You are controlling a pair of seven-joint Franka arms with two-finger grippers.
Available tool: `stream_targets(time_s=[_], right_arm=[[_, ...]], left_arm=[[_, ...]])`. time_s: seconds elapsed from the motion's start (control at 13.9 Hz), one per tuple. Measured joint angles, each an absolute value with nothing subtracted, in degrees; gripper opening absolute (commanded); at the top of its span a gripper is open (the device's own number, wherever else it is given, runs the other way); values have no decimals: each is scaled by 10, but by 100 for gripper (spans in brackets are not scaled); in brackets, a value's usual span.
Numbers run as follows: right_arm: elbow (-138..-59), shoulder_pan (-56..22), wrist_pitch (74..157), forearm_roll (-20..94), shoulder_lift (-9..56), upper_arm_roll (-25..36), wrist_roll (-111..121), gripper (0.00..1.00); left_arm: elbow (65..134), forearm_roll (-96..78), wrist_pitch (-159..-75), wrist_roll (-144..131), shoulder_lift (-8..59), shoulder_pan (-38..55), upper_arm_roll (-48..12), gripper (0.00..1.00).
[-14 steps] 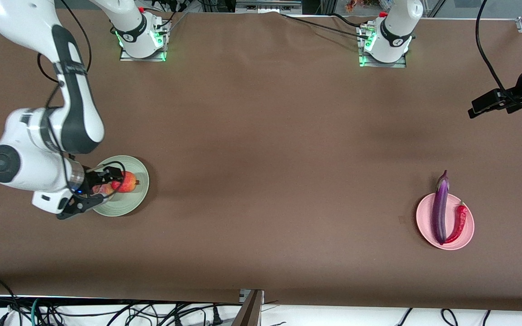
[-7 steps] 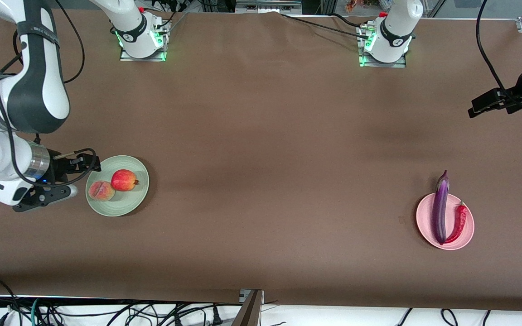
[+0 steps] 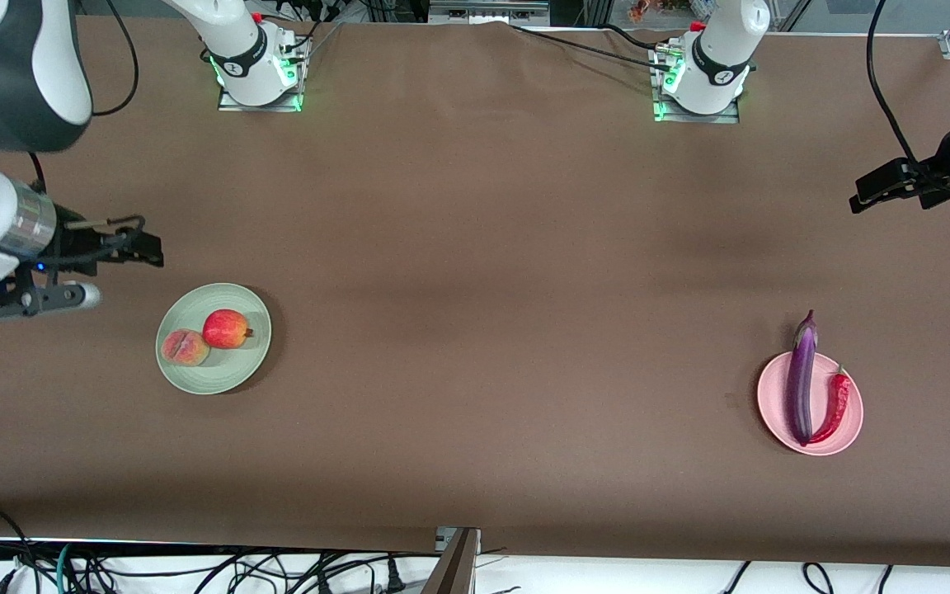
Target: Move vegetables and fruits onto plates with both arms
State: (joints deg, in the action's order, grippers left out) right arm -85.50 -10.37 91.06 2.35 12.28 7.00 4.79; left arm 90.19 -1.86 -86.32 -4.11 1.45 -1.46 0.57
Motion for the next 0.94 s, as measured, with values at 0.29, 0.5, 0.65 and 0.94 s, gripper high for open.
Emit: stream_targets(time_s=[0.29,0.5,0.65,0.94], right_arm=[[-920,-45,938,13,47,32,46,100],[-929,-33,928,-8,8,26,47,100],[-930,-32,903,-18,-2,13,45,100],[-931,-32,900,-19,2,3,26,100]], left_arm=[[902,-19,-863,-41,14,-15,6,100],[902,-19,-863,-40,14,-15,6,100],[902,-19,-863,-40,14,-15,6,100],[902,-19,-863,-40,14,-15,6,100]])
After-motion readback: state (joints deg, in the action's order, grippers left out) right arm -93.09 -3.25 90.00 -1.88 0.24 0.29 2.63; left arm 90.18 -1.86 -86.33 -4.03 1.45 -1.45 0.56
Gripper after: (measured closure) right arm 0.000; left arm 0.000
